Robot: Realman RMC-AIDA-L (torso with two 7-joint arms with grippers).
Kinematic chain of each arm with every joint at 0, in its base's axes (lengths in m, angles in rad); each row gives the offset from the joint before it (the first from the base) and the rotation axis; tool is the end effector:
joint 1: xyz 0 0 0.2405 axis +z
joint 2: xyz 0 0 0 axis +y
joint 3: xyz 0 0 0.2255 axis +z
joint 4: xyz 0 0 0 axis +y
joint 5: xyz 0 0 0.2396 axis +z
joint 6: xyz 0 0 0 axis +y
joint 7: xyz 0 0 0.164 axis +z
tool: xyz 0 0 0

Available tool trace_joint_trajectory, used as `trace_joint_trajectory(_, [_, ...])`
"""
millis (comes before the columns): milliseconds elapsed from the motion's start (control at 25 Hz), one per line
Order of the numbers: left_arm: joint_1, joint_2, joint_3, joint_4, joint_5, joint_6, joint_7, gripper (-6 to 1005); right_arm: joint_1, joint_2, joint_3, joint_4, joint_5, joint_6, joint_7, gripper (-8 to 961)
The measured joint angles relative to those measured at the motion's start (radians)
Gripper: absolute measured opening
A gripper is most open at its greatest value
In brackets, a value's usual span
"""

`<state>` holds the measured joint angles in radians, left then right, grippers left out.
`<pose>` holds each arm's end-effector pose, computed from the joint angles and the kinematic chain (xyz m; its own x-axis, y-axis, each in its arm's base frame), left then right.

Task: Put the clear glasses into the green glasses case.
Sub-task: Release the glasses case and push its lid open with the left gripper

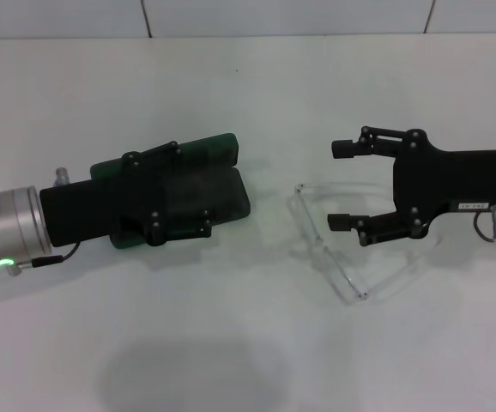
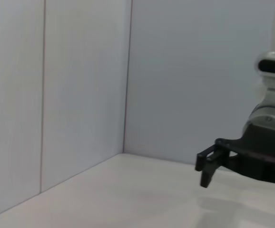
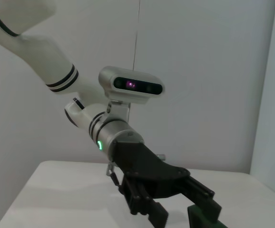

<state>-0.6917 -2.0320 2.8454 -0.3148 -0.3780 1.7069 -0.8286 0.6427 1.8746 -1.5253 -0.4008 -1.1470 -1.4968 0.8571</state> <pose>-0.2605 0.3191 -0.0223 0.7795 0.1129 0.6161 0.2989 -0.9314 -0.2075 0.1954 0.3546 -0.0236 0.8333 0.1423 -0.5341 0.0389 -0.9790 -0.2002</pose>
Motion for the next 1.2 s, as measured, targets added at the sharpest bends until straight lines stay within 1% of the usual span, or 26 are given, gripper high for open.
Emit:
trace_joint_trajectory(200, [-0.010,0.003,-0.001,-0.001,-0.001,-0.013,0.002,857,0.003,0.006,0.001,-0.004,-0.010,0.007,0.000,885])
trace_joint_trajectory(520, [-0.016,0.004,-0.001,-0.001,0.002,-0.018,0.002,852,0.001,0.010,0.001,-0.004,-0.011,0.013,0.000,884])
trace_joint_trajectory(680, [-0.051,0.018,-0.001,-0.020,0.004,-0.007,-0.026,851,0.001,0.010,0.001,-0.004,-0.011,0.016,0.000,885])
trace_joint_trajectory(840, [-0.115,0.025,0.000,-0.109,0.044,-0.005,-0.097,849,0.000,0.008,0.001,-0.004,-0.023,0.017,0.000,885])
trace_joint_trajectory(880, [-0.141,0.022,0.000,-0.153,0.067,-0.007,-0.129,848,0.000,0.008,0.001,-0.004,-0.029,0.018,0.000,885])
trace_joint_trajectory(960, [-0.184,0.008,0.000,-0.233,0.106,-0.013,-0.181,847,0.000,0.008,0.002,-0.004,-0.035,0.020,0.000,885])
trace_joint_trajectory(1080, [-0.249,-0.029,0.000,-0.360,0.179,-0.022,-0.244,846,0.000,0.009,0.002,-0.004,-0.044,0.027,0.000,885])
trace_joint_trajectory(1200, [-0.288,-0.054,0.000,-0.423,0.234,-0.055,-0.275,844,0.000,0.011,0.002,-0.004,-0.057,0.037,0.000,884])
